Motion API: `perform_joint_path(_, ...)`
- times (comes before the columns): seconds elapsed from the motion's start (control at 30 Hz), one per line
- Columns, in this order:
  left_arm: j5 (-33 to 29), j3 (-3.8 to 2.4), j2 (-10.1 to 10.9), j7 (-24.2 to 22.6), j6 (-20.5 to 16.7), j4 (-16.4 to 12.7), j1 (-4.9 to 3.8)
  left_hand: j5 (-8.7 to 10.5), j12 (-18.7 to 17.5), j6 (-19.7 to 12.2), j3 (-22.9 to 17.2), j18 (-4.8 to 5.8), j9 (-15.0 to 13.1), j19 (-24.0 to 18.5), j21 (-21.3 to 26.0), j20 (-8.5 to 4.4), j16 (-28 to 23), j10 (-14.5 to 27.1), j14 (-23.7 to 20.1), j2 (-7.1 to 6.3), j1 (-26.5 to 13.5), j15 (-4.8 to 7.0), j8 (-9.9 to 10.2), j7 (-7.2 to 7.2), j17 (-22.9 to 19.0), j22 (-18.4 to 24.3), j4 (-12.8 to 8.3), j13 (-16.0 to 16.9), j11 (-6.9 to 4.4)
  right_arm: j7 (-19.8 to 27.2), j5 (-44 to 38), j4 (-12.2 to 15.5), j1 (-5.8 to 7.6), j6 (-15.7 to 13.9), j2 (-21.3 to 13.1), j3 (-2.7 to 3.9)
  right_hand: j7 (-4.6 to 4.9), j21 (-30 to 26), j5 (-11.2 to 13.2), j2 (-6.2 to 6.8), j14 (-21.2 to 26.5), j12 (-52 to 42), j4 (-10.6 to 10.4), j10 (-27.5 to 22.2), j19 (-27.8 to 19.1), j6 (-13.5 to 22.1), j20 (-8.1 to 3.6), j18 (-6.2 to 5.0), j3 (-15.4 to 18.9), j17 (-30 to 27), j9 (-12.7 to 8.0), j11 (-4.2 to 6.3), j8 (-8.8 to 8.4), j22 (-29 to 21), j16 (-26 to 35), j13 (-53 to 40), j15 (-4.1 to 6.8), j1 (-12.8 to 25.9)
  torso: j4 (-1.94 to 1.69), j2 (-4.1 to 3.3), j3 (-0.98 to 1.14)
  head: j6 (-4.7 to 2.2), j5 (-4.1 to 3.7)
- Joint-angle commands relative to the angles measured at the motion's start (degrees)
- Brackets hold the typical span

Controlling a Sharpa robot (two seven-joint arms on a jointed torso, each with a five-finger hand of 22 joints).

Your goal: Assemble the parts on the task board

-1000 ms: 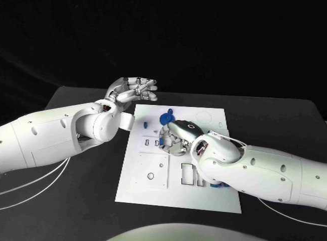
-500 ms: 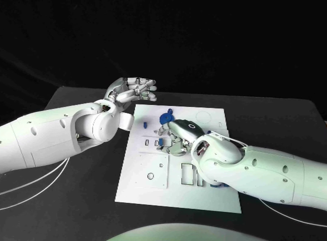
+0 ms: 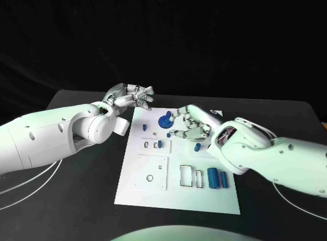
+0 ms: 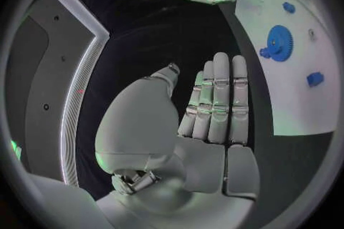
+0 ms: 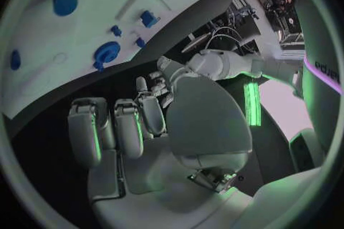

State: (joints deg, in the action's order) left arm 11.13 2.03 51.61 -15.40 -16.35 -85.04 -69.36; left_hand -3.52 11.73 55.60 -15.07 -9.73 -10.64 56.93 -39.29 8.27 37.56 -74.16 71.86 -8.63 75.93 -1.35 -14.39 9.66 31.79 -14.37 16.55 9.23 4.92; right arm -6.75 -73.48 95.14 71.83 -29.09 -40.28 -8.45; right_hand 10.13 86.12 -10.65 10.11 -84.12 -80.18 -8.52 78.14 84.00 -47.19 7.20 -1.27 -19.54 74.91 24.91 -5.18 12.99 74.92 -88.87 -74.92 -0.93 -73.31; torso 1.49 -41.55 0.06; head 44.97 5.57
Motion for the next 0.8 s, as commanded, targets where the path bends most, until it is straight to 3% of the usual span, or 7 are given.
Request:
perform_joint_path(0.03,12.73,-0.09,0.09,11.85,6.28,-0.01,-0.29,0.22,5.55,0.30,1.94,-0.69,-1.27,3.09,-6.07,-1.80,10.47,-0.61,3.01,0.35,-0.90,1.30,-1.35,-1.27,6.55,-3.38,0.22,4.59,-1.20,6.98,16.35,2.00,1.49,6.14,-3.56,-0.02,0.03,-0.06,-0.62,-0.34,-4.98,0.27,-0.31,-0.21,2.59,-0.50,0.17,-0.06,-0.26,11.43,0.01,-0.22,-0.06,11.74,0.25,-1.28,-0.31,-0.44,0.15,0.69,0.09,0.40,0.32)
perform_joint_path(0.07,14.69,-0.11,0.11,13.90,7.13,-0.05,-0.44,0.11,11.39,0.33,3.37,-0.72,-2.33,5.29,-10.77,-2.87,27.49,-1.58,9.14,0.88,-2.65,2.14,-2.74,-2.07,24.34,-6.09,-1.54,8.94,-1.66,7.28,17.93,2.57,1.99,6.72,-4.88,-0.01,0.02,-0.05,-0.72,-0.35,-4.97,0.27,-0.35,-0.21,2.60,-0.54,0.16,-0.06,-0.24,11.42,0.01,-0.22,-0.04,11.75,0.26,-1.28,-0.30,-0.42,0.18,0.80,0.11,0.39,0.39)
perform_joint_path(0.13,18.78,-0.13,-0.01,18.15,9.31,-0.06,-0.95,-0.19,25.97,-1.04,4.74,1.36,-5.81,9.93,-25.18,-3.80,40.82,3.38,12.73,2.88,-2.82,3.11,-7.32,-2.86,39.24,-23.52,0.72,20.67,-2.42,7.70,20.45,3.52,2.92,7.61,-7.41,0.00,0.01,-0.02,-1.03,-0.37,-4.98,0.26,-0.46,-0.20,2.63,-0.65,0.16,-0.05,-0.17,11.44,0.02,-0.20,-0.02,11.78,0.25,-1.30,-0.30,-0.36,0.31,1.02,0.19,0.58,0.52)
perform_joint_path(0.17,20.47,-0.13,-0.12,19.94,10.29,-0.04,-1.21,0.04,35.55,-2.98,6.39,2.31,-8.19,12.77,-31.70,-4.16,44.38,5.30,14.19,1.92,-3.19,2.93,-10.12,-3.52,43.81,-32.56,0.24,28.78,-2.79,7.79,21.18,3.80,3.23,7.89,-8.34,0.00,0.01,-0.02,-1.03,-0.37,-4.98,0.26,-0.46,-0.20,2.63,-0.65,0.16,-0.05,-0.17,11.44,0.02,-0.20,-0.02,11.78,0.25,-1.30,-0.30,-0.36,0.34,1.14,0.23,0.66,0.57)
perform_joint_path(0.27,26.81,-0.14,-0.63,26.70,13.62,-0.25,-2.25,0.20,46.25,-3.30,6.71,3.91,-10.96,16.90,-37.49,-4.28,47.33,2.60,15.67,4.32,-3.93,3.36,-13.84,-3.53,48.77,-43.25,0.31,39.75,-3.27,7.87,23.37,3.98,4.05,8.52,-11.14,0.00,0.00,0.01,-1.23,-0.41,-4.95,0.34,-0.55,-0.30,2.66,-0.73,0.15,-0.03,-0.13,11.33,0.02,-0.18,0.01,11.81,0.29,-1.18,-0.29,-0.31,0.48,1.56,0.35,0.97,0.88)
perform_joint_path(0.63,41.52,-0.09,-3.74,40.67,24.11,-0.54,-4.92,0.23,49.81,-6.52,4.94,7.17,-14.09,27.13,-45.93,-4.90,50.08,3.56,16.91,6.49,-4.46,3.52,-17.24,-3.48,53.70,-62.00,0.29,42.98,-3.28,7.44,26.12,1.81,4.88,8.83,-14.44,-0.01,-0.03,0.00,-1.77,-0.56,-4.93,0.39,-0.65,-0.35,2.66,-0.77,0.13,-0.03,-0.15,11.25,0.00,-0.16,-0.02,11.82,0.33,-1.13,-0.26,-0.40,0.72,2.56,0.69,1.88,1.47)
perform_joint_path(0.8,44.98,0.23,-5.54,42.75,28.00,0.08,-5.62,0.21,50.79,-6.80,4.29,7.29,-14.38,27.60,-46.23,-4.91,50.71,3.20,17.22,6.88,-4.16,3.52,-17.57,-3.49,54.85,-62.69,0.24,44.08,-3.29,6.90,25.46,1.17,4.93,8.80,-14.65,-0.01,-0.03,-0.07,-1.79,-0.56,-4.89,0.43,-0.65,-0.40,2.60,-0.78,0.13,-0.06,-0.15,11.08,0.00,-0.16,-0.03,11.76,0.39,-1.08,-0.26,-0.41,0.73,2.70,0.80,2.29,1.46)
